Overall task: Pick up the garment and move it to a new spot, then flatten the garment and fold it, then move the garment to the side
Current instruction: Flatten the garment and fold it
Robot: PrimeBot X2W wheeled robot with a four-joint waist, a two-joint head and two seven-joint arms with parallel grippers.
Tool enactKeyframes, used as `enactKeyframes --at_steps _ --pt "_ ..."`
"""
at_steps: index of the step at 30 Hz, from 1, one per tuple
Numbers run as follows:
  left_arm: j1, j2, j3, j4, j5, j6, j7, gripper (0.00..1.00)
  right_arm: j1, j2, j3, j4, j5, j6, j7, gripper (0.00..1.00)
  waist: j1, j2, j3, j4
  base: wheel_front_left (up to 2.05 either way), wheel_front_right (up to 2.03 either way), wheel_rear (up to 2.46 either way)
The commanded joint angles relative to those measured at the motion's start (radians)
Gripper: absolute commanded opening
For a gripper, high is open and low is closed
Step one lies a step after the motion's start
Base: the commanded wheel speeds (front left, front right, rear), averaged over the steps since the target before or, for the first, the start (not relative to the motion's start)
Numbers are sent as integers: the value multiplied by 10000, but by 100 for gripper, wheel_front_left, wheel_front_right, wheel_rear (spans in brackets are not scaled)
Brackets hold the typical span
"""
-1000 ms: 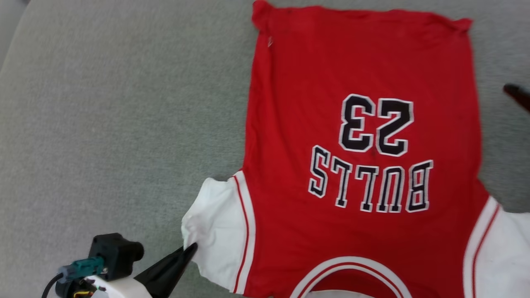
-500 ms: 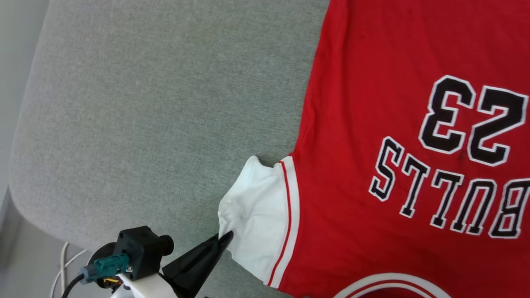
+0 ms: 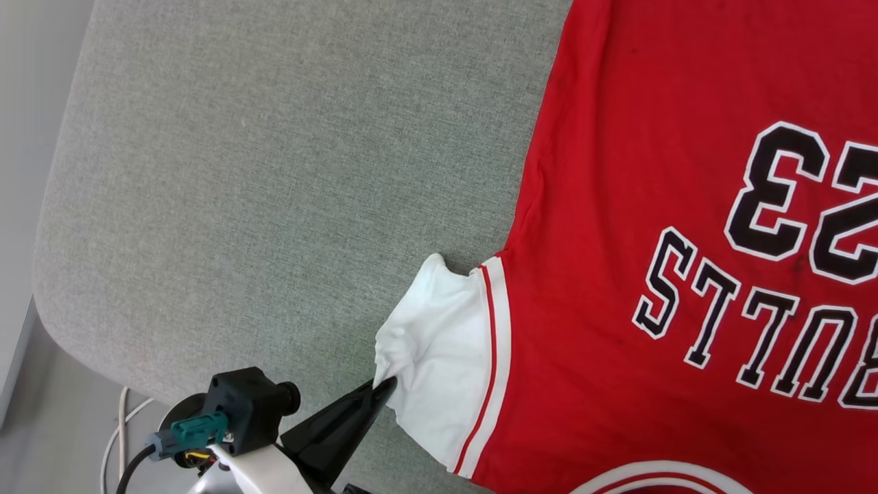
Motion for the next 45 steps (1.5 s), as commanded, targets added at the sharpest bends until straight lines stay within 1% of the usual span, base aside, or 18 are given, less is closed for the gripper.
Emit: enactKeyframes --at_steps 1,5,10,15,19,24,25,26,31,38,41,45 --pt "-127 -17 22 54 68 31 -42 0 497 136 -17 300 -37 -4 -94 0 -1 0 -104 -67 0 0 0" --pt "-70 72 61 154 116 111 -3 0 870 273 -72 433 115 -4 -443 0 -1 0 -482 -317 0 0 0" --pt "20 224 172 249 371 303 0 0 1580 469 -160 624 434 -4 -780 0 -1 0 -1183 -824 0 0 0" --pt "229 348 259 338 400 513 110 0 2695 651 -92 671 997 -5 -1098 0 -1 0 -2103 -1462 0 0 0" --pt "457 374 298 463 259 655 185 0 3943 662 -65 480 1626 -5 -1218 0 -1 0 -2928 -1906 0 0 0" --pt "757 486 475 626 180 840 134 0 5564 667 -145 -214 2404 -5 -1377 0 -1 0 -3862 -2405 0 0 0" --pt "971 425 615 711 87 987 -32 0 6544 758 -251 -781 2769 -4 -1404 0 -1 0 -4352 -2707 0 0 0" --pt "971 425 615 711 87 987 -32 0 6544 758 -251 -781 2769 -4 -1404 0 -1 0 -4352 -2707 0 0 0" --pt "1209 370 796 906 35 1173 -289 0 8206 986 -600 -1925 3306 -4 -1233 0 -1 0 -4889 -3181 0 0 0" --pt "1315 -24 951 1221 -77 1416 -757 0 10398 1610 -1133 -3379 3558 -4 -990 0 -1 0 -5343 -3767 0 0 0" --pt "1237 -222 914 1349 -135 1465 -894 0 11143 1935 -1365 -3706 3550 -4 -989 0 -1 0 -5457 -3908 0 0 0" --pt "1181 -328 886 1486 -155 1499 -966 0 11723 2282 -1443 -3831 3595 -4 -1090 0 -1 0 -5550 -4049 0 0 0"
